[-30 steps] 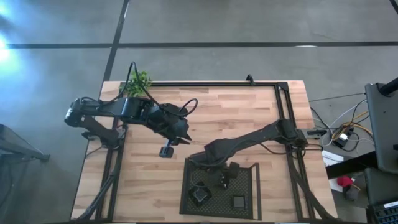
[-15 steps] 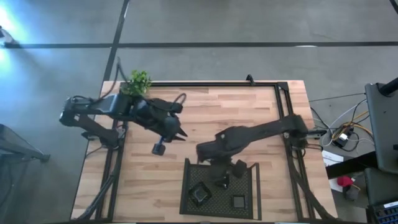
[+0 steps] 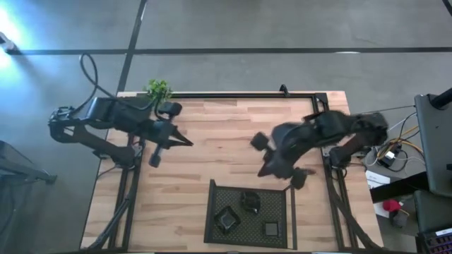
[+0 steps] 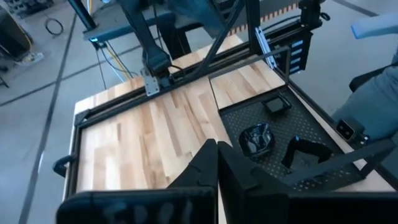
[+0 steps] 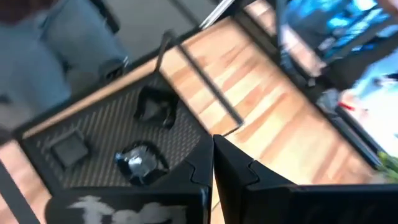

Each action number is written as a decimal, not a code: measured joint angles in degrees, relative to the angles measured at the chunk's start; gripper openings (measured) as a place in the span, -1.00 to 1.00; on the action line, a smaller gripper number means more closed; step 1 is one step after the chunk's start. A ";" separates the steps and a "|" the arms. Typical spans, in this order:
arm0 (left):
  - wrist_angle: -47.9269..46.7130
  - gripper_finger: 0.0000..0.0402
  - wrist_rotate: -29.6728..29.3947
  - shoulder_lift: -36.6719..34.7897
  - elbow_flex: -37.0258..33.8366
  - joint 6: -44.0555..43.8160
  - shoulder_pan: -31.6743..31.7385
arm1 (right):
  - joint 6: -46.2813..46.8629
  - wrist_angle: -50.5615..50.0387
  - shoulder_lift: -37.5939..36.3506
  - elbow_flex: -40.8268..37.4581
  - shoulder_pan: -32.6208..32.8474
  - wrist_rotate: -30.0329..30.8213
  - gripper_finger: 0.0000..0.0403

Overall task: Pick & Place Mini shaped plates
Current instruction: Return to Home Position

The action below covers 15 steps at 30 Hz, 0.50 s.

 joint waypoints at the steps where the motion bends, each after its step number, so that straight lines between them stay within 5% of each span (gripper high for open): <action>1: 0.71 -0.99 -0.10 -1.16 -1.18 0.03 0.01 | 1.13 1.21 -1.65 -1.08 -0.26 0.01 -0.96; 15: 15.10 -1.00 -0.34 -20.82 -22.77 -4.64 -0.01 | 13.32 19.39 -21.46 -25.30 -0.64 -0.20 -0.96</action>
